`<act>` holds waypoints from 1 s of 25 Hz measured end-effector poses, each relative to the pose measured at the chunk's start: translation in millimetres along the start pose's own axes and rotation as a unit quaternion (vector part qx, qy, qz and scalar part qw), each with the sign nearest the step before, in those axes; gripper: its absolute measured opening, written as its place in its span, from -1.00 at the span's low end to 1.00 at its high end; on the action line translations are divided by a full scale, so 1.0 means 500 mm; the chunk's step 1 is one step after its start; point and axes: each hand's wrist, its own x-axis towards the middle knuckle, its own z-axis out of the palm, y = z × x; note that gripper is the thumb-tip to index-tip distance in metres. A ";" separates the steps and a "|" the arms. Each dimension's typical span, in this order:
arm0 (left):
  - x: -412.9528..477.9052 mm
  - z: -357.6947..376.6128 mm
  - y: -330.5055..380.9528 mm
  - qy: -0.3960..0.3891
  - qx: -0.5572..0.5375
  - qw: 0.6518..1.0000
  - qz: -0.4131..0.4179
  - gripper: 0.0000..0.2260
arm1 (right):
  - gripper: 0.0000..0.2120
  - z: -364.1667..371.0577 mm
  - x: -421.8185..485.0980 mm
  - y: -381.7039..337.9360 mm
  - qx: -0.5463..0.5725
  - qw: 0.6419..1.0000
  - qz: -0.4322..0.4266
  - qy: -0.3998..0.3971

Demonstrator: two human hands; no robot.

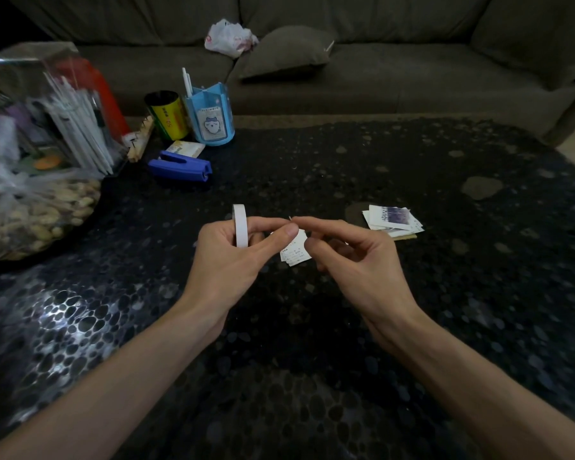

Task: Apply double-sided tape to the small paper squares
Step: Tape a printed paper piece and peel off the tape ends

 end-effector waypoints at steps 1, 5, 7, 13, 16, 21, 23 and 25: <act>0.001 0.000 0.000 0.002 0.003 1.000 0.000 -0.88 | -0.68 0.000 0.000 -0.001 0.000 1.000 -0.001 -0.001; 0.004 -0.001 -0.003 0.017 0.020 1.000 -0.001 -0.89 | -0.69 0.002 -0.002 -0.001 -0.006 1.000 -0.003 -0.003; 0.003 -0.001 -0.004 0.017 0.021 1.000 0.001 -0.89 | -0.74 0.002 -0.003 -0.004 -0.008 1.000 0.000 -0.002; 0.004 0.003 -0.006 0.009 0.012 1.000 0.007 -0.91 | -0.93 -0.012 0.012 -0.010 0.015 0.999 0.010 0.027; -0.001 0.006 -0.002 -0.025 0.021 0.999 0.010 -0.89 | -0.89 -0.009 0.013 -0.003 0.018 1.000 0.019 0.003; -0.003 0.007 0.001 -0.021 0.052 0.998 0.034 -0.94 | -0.87 -0.005 0.012 -0.001 0.018 0.999 0.039 -0.007; 0.001 0.007 -0.005 -0.014 0.055 0.997 0.044 -0.94 | -0.88 -0.005 0.011 -0.002 0.022 0.999 0.044 -0.010; 0.003 0.005 -0.009 -0.012 0.052 0.997 0.047 -0.91 | -0.88 -0.004 0.010 -0.003 0.028 0.998 0.049 -0.013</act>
